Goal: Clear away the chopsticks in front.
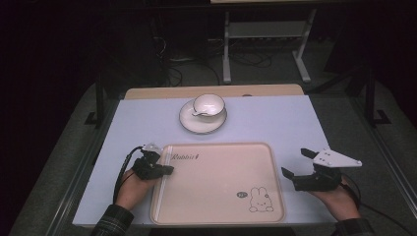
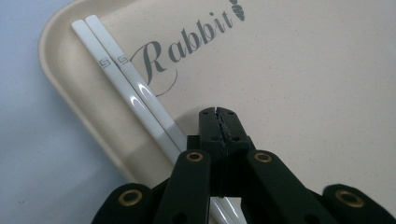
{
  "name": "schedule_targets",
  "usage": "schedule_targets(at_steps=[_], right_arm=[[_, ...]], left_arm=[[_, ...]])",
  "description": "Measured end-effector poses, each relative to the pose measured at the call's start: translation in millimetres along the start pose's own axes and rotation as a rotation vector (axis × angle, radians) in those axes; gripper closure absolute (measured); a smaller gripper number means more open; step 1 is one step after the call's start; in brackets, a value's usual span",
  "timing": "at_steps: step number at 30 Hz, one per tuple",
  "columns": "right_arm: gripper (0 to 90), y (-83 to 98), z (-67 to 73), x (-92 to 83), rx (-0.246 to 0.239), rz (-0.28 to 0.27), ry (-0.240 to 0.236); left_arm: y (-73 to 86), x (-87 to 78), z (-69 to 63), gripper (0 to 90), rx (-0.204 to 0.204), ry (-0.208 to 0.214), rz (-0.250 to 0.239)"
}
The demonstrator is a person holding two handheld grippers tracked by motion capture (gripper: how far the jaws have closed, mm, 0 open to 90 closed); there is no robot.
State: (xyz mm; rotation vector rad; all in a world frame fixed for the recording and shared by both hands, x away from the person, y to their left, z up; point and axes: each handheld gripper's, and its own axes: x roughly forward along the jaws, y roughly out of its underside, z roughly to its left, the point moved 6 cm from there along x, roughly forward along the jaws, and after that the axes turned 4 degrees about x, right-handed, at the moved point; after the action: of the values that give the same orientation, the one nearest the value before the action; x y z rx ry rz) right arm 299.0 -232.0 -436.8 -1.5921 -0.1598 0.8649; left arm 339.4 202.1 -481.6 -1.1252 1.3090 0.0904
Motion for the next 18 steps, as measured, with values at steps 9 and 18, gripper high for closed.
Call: schedule_targets(at_steps=[9, 18], right_arm=[[5.9, 0.2, 0.3, 0.5, -0.001, 0.002, -0.002], [5.9, 0.4, 0.5, 1.0, -0.001, 0.004, -0.004]], left_arm=[[-5.0, -0.4, -3.0, 85.0, 0.020, 0.001, -0.010], [-19.5, -35.3, -6.5, 55.3, 0.084, 0.010, -0.182]])
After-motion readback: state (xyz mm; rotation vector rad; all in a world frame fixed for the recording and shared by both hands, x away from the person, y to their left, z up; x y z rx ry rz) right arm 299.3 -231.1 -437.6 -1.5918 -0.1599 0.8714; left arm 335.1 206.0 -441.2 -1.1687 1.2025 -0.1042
